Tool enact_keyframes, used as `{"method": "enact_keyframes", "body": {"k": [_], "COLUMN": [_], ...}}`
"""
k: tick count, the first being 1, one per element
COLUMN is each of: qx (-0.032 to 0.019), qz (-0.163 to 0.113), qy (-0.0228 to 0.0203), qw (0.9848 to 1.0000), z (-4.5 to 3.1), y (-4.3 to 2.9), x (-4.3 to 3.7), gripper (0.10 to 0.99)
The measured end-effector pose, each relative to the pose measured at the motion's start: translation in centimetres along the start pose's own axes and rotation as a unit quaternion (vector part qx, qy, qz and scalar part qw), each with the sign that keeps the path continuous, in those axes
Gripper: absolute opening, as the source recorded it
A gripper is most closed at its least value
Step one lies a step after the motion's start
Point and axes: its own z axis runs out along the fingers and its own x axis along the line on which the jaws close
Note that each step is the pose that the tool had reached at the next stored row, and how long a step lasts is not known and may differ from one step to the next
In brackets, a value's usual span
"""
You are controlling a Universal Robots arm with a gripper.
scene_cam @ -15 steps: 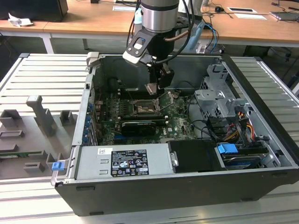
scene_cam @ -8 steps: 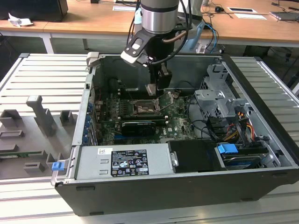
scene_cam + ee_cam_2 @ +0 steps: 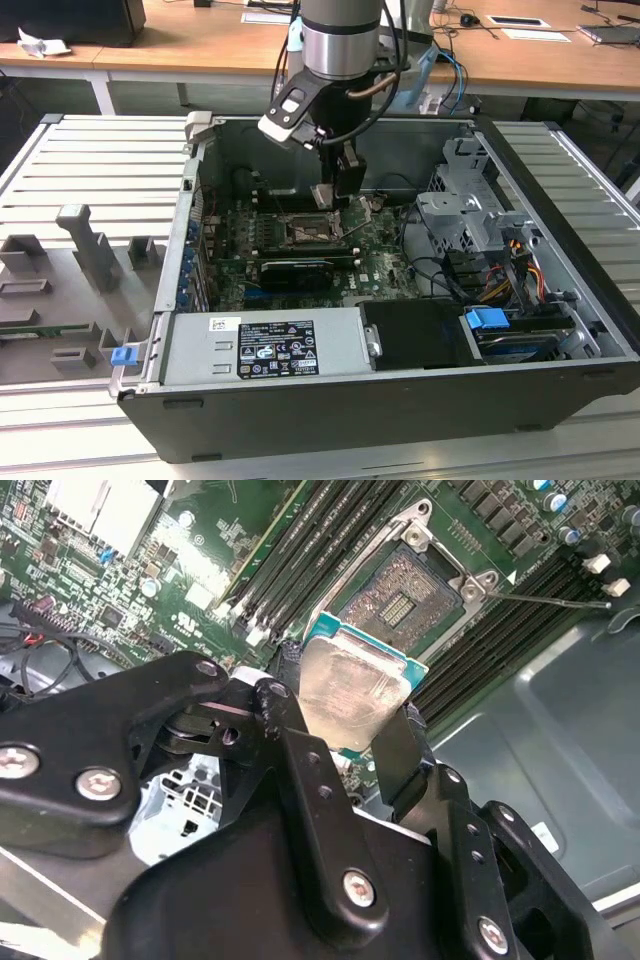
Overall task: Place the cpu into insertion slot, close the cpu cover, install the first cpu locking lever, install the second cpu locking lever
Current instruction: 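Place the cpu into insertion slot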
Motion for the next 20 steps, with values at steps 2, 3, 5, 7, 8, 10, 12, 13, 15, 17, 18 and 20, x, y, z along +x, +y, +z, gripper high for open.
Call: {"method": "enact_keyframes", "body": {"k": [2, 3, 5, 7, 8, 10, 12, 13, 15, 17, 18, 20], "qx": [0.0000, -0.0001, -0.0003, -0.0005, -0.0005, -0.0005, -0.0005, -0.0005, -0.0005, -0.0005, -0.0006, -0.0005], "qz": [0.002, 0.006, 0.018, 0.031, 0.033, 0.035, 0.036, 0.036, 0.037, 0.037, 0.037, 0.038], "qy": [-0.0002, -0.0006, -0.0015, -0.0024, -0.0025, -0.0029, -0.0029, -0.0030, -0.0030, -0.0030, -0.0030, -0.0031], "qw": [1.0000, 1.0000, 0.9998, 0.9995, 0.9995, 0.9994, 0.9993, 0.9993, 0.9993, 0.9993, 0.9993, 0.9993], "z": [0.09, 0.12, 0.19, 0.28, 0.33, 0.50, 0.65, 0.71, 0.94, 1.06, 1.12, 1.24], "y": [0.00, 0.00, -0.01, -0.02, -0.03, -0.04, -0.05, -0.06, -0.08, -0.09, -0.09, -0.10], "x": [0.00, 0.00, 0.00, -0.01, -0.01, -0.01, -0.01, -0.01, -0.02, -0.02, -0.02, -0.02], "gripper": [0.529, 0.529, 0.529, 0.529, 0.529, 0.529, 0.529, 0.529, 0.529, 0.529, 0.529, 0.529]}}
